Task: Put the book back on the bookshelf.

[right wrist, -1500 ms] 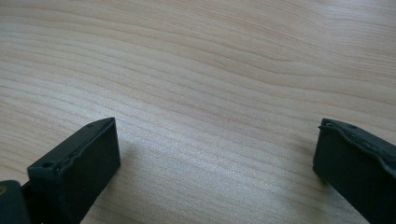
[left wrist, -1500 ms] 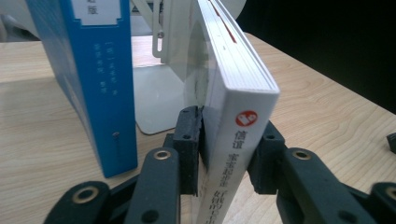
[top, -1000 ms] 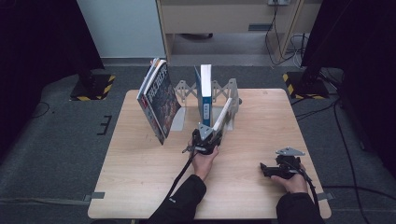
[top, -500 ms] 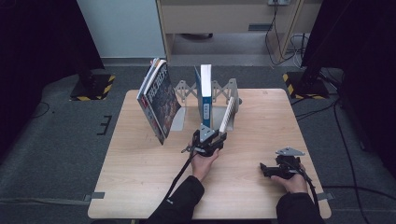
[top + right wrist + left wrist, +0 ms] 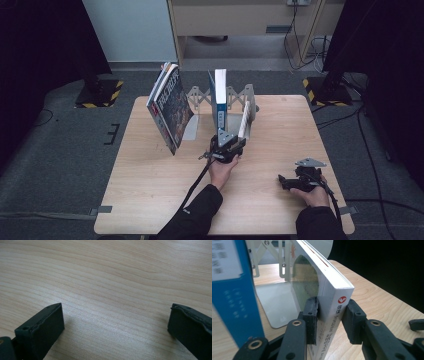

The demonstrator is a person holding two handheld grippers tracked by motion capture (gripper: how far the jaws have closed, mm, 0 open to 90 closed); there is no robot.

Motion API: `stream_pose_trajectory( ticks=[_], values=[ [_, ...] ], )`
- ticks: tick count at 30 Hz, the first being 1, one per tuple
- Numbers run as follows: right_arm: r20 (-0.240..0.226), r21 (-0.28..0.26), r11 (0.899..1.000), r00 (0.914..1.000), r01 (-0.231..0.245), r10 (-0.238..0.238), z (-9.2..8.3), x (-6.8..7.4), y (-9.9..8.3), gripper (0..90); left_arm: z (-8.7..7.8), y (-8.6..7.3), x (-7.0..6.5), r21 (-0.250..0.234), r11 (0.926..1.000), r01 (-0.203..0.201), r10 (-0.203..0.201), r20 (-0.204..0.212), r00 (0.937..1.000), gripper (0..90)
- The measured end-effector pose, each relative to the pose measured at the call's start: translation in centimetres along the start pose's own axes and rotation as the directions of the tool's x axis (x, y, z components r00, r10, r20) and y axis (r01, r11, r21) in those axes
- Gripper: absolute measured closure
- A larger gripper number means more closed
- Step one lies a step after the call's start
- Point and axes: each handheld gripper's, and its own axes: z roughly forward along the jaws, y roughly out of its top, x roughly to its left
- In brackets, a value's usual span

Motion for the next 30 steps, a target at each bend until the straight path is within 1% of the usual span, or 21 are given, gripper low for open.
stream_pose_trajectory(
  ticks=[1,3,4,7,9,10,11,13,17,18,22,24,27,29,30],
  values=[
    [-0.001,0.0,1.0,1.0,0.001,-0.001,0.0,0.0,0.0,0.8,0.2,0.0,0.0,-0.005,1.0,0.003,-0.003,0.003,1.0,65.1],
    [-0.001,0.0,1.0,1.0,0.001,-0.001,0.0,0.0,0.0,0.8,0.3,-0.1,0.2,-0.009,0.9998,0.02,-0.02,0.013,0.9997,64.3],
    [-0.001,0.0,1.0,1.0,0.001,-0.001,0.0,0.0,0.0,0.8,0.3,-0.1,0.2,-0.007,0.9999,0.016,-0.016,0.018,0.9997,63.8],
    [-0.001,0.0,1.0,1.0,0.001,-0.001,0.0,0.0,0.0,0.8,0.1,-0.2,0.1,0.012,0.9998,-0.014,0.014,0.037,0.9992,63.2],
    [-0.001,0.0,1.0,1.0,0.001,-0.001,0.0,0.0,0.0,0.8,-0.4,-0.3,0.1,0.015,0.9996,-0.023,0.022,0.055,0.9982,63.6],
    [-0.001,0.0,1.0,1.0,0.001,-0.001,0.0,0.0,0.0,0.8,-0.4,-0.3,0.1,0.015,0.9996,-0.023,0.022,0.055,0.9982,64.1],
    [0.0,-0.001,1.0,1.0,0.001,-0.001,0.0,0.0,0.0,0.8,-0.7,-0.3,0.1,0.011,0.9997,-0.023,0.022,0.082,0.9964,65.6],
    [0.0,-0.002,1.0,1.0,0.001,-0.001,0.0,0.0,0.0,0.8,-0.9,-0.2,0.1,0.009,0.9996,-0.027,0.026,0.097,0.995,66.9],
    [0.0,-0.002,1.0,1.0,0.001,-0.001,0.0,0.0,0.0,0.8,-0.8,0.0,0.0,0.008,0.9995,-0.03,0.029,0.094,0.9952,68.2],
    [-0.001,-0.001,1.0,1.0,0.004,-0.004,0.0,0.0,0.0,0.8,-0.7,0.1,-0.1,0.01,0.9996,-0.025,0.024,0.09,0.9956,68.2],
    [0.002,-0.002,1.0,1.0,0.003,-0.003,0.0,0.0,0.0,0.8,-0.3,0.4,0.0,0.013,0.9995,-0.03,0.029,0.085,0.9959,68.3],
    [-0.002,0.0,1.0,1.0,0.002,-0.002,0.0,0.0,0.0,0.8,0.0,0.7,0.1,0.022,0.9994,-0.029,0.027,0.077,0.9967,68.4],
    [-0.001,0.0,1.0,1.0,0.003,-0.003,0.0,0.0,0.0,0.8,0.7,1.2,0.2,0.038,0.9985,-0.039,0.037,0.06,0.9975,68.5],
    [-0.001,0.0,1.0,1.0,0.003,-0.003,0.0,0.0,0.0,0.8,0.9,1.4,0.2,0.041,0.9985,-0.037,0.035,0.058,0.9977,68.5],
    [-0.001,0.0,1.0,1.0,0.003,-0.003,0.0,0.0,0.0,0.8,1.1,1.5,0.2,0.044,0.9986,-0.028,0.025,0.063,0.9977,68.5]
  ],
)
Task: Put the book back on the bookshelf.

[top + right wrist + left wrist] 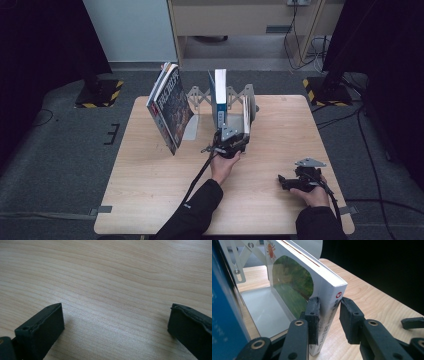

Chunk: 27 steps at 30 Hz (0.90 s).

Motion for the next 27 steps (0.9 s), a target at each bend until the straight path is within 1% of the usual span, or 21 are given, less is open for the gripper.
stream_pose_trajectory(
  ticks=[4,8,10,13,14,15,16,21,23,25,26,27],
  values=[
    [0.0,0.0,1.0,1.0,0.0,0.0,0.0,0.0,0.0,0.8,0.6,0.5,0.3,0.008,1.0,0.0,0.0,-0.007,1.0,68.5],
    [-0.001,0.001,1.0,1.0,0.0,0.0,0.0,0.0,0.0,0.8,1.2,1.0,0.4,0.024,0.9997,-0.011,0.012,-0.021,0.9997,68.0],
    [-0.001,0.001,1.0,1.0,0.001,-0.001,0.0,0.0,0.0,0.8,1.5,1.3,0.2,0.035,0.9993,-0.015,0.016,-0.013,0.9998,67.4],
    [-0.002,0.001,1.0,1.0,0.001,-0.001,0.0,0.0,0.0,0.8,1.7,1.3,-0.1,0.036,0.999,-0.026,0.026,-0.015,0.9995,67.1],
    [-0.003,0.001,1.0,1.0,0.002,-0.002,0.0,0.0,0.0,0.8,1.7,1.3,-0.1,0.036,0.9989,-0.03,0.03,-0.021,0.9993,67.0],
    [-0.003,0.001,1.0,1.0,0.002,-0.001,0.0,0.0,0.0,0.8,1.8,1.3,-0.2,0.034,0.9991,-0.024,0.025,-0.015,0.9996,66.8],
    [-0.003,0.001,1.0,1.0,0.001,-0.001,0.0,0.0,0.0,0.7,1.8,1.2,-0.3,0.033,0.999,-0.03,0.03,-0.023,0.9993,66.8],
    [-0.003,0.001,1.0,1.0,0.001,-0.001,0.0,0.0,0.0,0.8,1.6,1.3,-0.2,0.038,0.9986,-0.037,0.038,-0.026,0.9989,66.1],
    [-0.003,0.001,1.0,1.0,0.001,-0.001,0.0,0.0,0.0,0.8,1.5,1.3,-0.2,0.034,0.9985,-0.042,0.042,-0.012,0.999,64.2],
    [-0.003,0.001,1.0,1.0,0.001,-0.001,0.0,0.0,0.0,0.8,1.0,1.4,-0.2,0.033,0.9977,-0.059,0.059,-0.003,0.9982,61.3],
    [-0.003,0.001,1.0,1.0,0.001,-0.001,0.0,0.0,0.0,0.8,1.0,1.4,-0.2,0.033,0.9977,-0.059,0.059,-0.003,0.9982,60.4],
    [-0.003,0.001,1.0,1.0,0.002,-0.002,0.0,0.0,0.0,0.8,0.6,1.4,-0.2,0.037,0.9968,-0.072,0.072,0.0,0.9974,59.5]
  ],
)
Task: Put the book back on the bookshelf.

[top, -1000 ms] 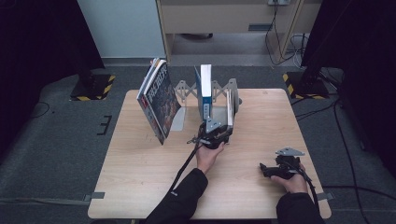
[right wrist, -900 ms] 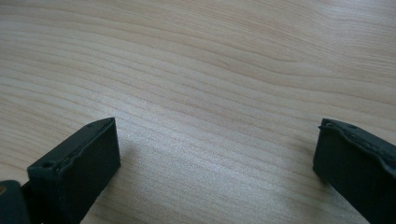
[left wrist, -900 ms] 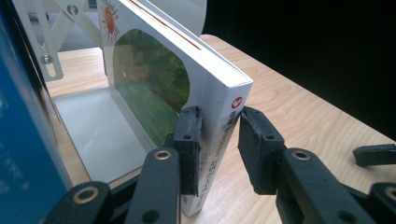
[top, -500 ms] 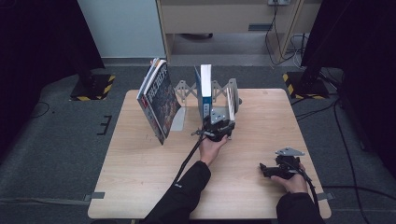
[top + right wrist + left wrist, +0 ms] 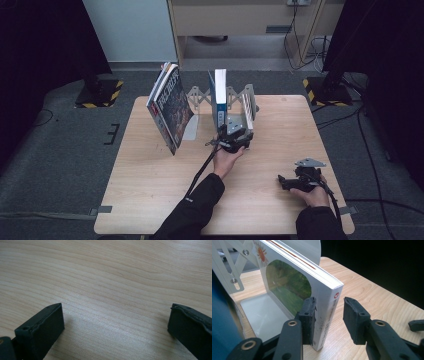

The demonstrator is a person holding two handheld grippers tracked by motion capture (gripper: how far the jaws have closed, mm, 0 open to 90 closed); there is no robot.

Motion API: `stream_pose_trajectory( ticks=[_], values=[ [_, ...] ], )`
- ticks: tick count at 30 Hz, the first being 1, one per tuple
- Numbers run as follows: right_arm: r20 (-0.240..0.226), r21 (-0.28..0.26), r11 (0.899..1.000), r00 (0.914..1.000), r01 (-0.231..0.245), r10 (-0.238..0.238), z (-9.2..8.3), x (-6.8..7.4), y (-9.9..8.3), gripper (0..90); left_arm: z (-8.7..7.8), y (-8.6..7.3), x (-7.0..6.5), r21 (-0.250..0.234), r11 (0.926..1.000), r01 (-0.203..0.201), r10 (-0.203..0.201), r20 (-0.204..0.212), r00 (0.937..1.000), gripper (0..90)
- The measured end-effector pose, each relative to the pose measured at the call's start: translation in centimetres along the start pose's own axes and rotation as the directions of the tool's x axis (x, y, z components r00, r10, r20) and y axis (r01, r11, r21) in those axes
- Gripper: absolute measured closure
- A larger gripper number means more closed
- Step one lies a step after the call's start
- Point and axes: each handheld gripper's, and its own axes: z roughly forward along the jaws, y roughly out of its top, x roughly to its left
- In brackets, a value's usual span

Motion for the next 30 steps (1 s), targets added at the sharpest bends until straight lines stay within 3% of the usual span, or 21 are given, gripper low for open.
stream_pose_trajectory(
  ticks=[7,16,19,25,27,28,30],
  values=[
    [0.0,0.0,1.0,1.0,0.0,0.0,0.0,0.0,0.0,0.8,-2.5,0.3,0.0,-0.002,0.9992,-0.039,0.039,0.023,0.999,55.0],
    [0.0,0.0,1.0,1.0,0.0,0.0,0.0,0.0,0.0,0.8,-6.9,-0.4,1.0,0.053,0.9979,-0.039,0.036,0.065,0.9972,45.7],
    [0.0,0.0,1.0,1.0,0.0,0.0,0.0,0.0,0.0,0.8,-9.0,-1.6,1.5,0.087,0.9951,-0.046,0.041,0.066,0.997,43.7],
    [0.001,0.0,1.0,1.0,-0.001,0.001,0.0,0.0,0.0,0.8,-11.5,-3.6,2.7,0.146,0.9878,-0.055,0.048,0.05,0.9976,39.0],
    [0.002,0.0,1.0,1.0,-0.001,0.001,0.0,0.0,0.0,0.8,-12.5,-4.6,3.3,0.163,0.9857,-0.042,0.034,0.049,0.9982,37.7],
    [0.002,0.0,1.0,1.0,-0.002,0.002,0.0,0.0,0.0,0.8,-13.5,-5.5,4.0,0.18,0.9836,-0.01,0.002,0.044,0.999,36.2],
    [0.001,0.0,1.0,1.0,-0.003,0.003,0.0,0.0,0.0,0.8,-13.9,-6.0,4.4,0.186,0.9825,-0.006,-0.001,0.036,0.9993,35.3]
  ],
)
